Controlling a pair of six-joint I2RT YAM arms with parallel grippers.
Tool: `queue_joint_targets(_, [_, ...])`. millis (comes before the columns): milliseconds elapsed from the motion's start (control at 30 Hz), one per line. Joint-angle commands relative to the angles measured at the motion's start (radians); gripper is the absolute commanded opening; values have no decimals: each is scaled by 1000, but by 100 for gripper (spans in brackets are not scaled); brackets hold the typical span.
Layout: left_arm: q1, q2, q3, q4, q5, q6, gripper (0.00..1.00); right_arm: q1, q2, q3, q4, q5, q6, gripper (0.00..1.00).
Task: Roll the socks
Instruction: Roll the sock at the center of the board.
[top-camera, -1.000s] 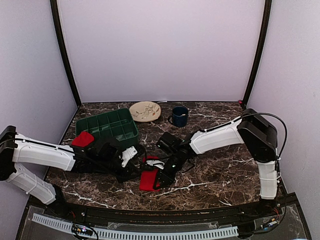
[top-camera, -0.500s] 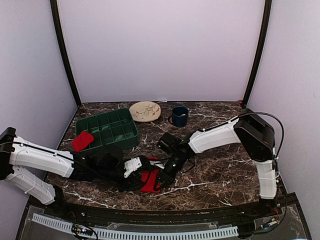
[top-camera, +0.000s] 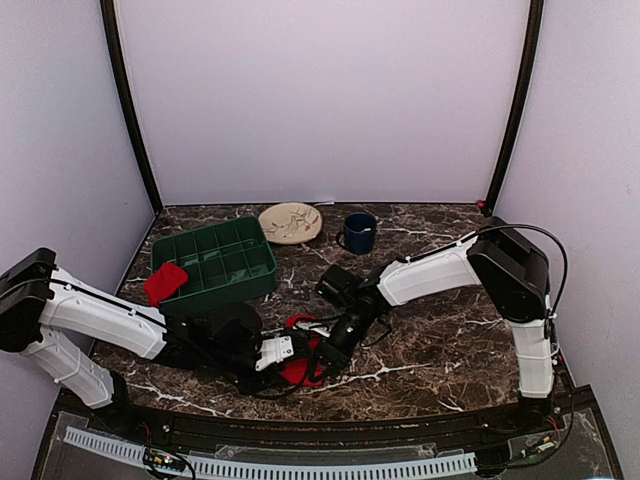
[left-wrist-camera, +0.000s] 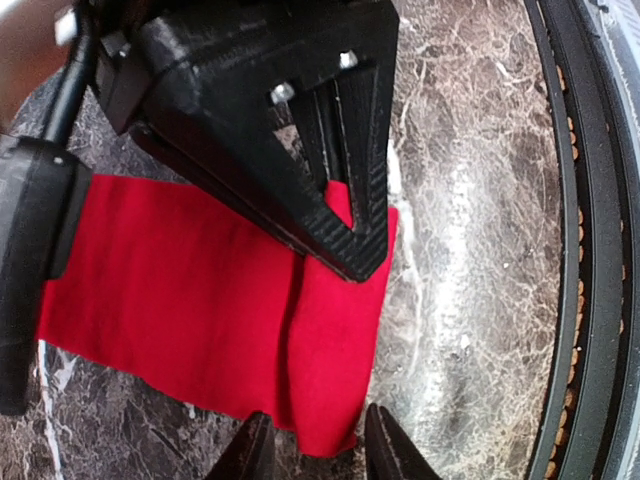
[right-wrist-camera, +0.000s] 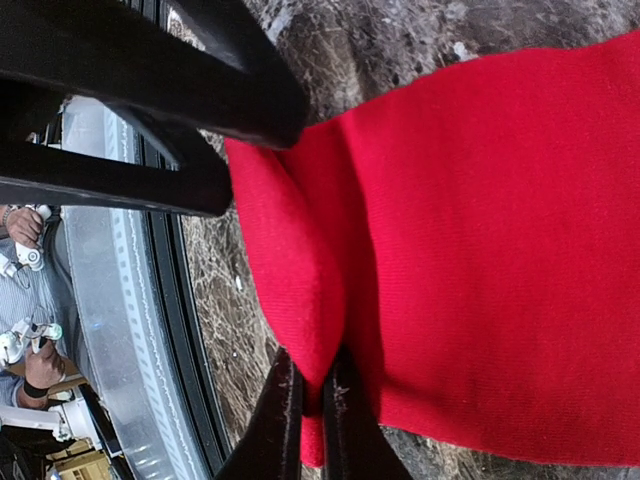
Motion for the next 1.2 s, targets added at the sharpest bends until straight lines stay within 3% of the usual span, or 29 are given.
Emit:
queue_joint_targets(0, [-5, 24, 41, -5, 8, 51, 33, -7, 16, 16, -9, -16, 0, 1])
queue_joint_targets(633, [-18, 69, 74, -43, 72, 66, 25, -10, 25, 24, -20, -28, -4, 1])
queue_joint_targets(1167, [-29, 136, 96, -54, 18, 61, 19, -11, 25, 19, -25, -38, -8, 1])
